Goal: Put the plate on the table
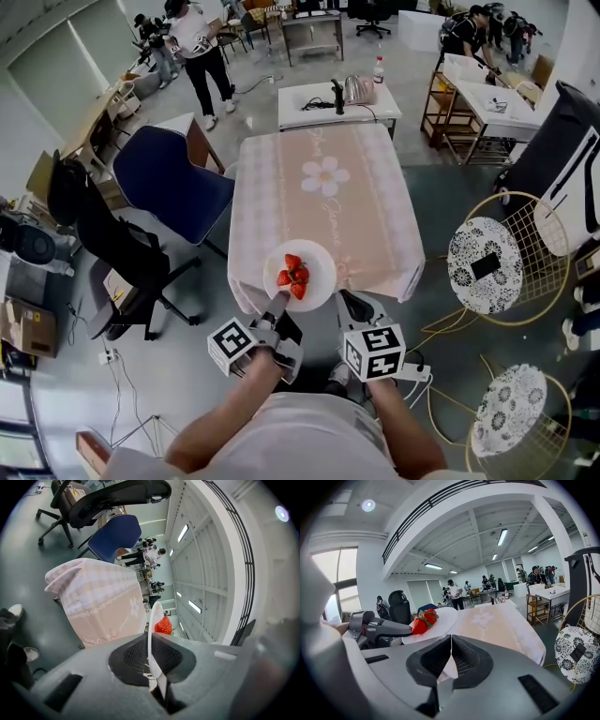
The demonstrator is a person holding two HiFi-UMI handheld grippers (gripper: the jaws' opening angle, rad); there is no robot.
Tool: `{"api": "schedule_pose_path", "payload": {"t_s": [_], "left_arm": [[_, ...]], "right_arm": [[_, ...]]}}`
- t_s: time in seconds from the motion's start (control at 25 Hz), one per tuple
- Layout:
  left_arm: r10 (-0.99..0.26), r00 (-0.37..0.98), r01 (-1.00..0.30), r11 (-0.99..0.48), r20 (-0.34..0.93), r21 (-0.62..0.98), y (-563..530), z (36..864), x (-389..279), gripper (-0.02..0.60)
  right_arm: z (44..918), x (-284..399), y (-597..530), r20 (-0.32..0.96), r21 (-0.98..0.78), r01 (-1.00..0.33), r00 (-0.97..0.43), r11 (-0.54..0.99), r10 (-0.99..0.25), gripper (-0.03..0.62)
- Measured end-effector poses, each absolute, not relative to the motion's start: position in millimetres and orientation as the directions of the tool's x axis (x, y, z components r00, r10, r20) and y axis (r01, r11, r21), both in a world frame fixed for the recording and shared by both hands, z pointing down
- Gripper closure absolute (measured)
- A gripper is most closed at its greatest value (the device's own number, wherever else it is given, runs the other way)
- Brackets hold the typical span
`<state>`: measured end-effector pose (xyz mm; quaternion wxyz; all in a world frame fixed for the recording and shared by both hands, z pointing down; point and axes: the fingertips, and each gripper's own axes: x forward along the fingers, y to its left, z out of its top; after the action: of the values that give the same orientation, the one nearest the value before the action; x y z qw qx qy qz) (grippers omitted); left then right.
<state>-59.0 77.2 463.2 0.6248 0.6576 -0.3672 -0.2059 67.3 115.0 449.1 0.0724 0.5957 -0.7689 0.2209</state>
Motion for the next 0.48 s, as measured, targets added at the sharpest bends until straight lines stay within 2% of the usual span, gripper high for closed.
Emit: {"api": "schedule_pose_path", "payload": {"t_s": [0.48], "left_arm": [[-0.727, 0.658, -0.218, 0.066, 0.196, 0.974, 38, 477, -54, 0.563]], "right_arm": [[462, 71, 77, 0.392, -0.255, -0.951, -0.269, 0.177, -0.88, 0.589]]}}
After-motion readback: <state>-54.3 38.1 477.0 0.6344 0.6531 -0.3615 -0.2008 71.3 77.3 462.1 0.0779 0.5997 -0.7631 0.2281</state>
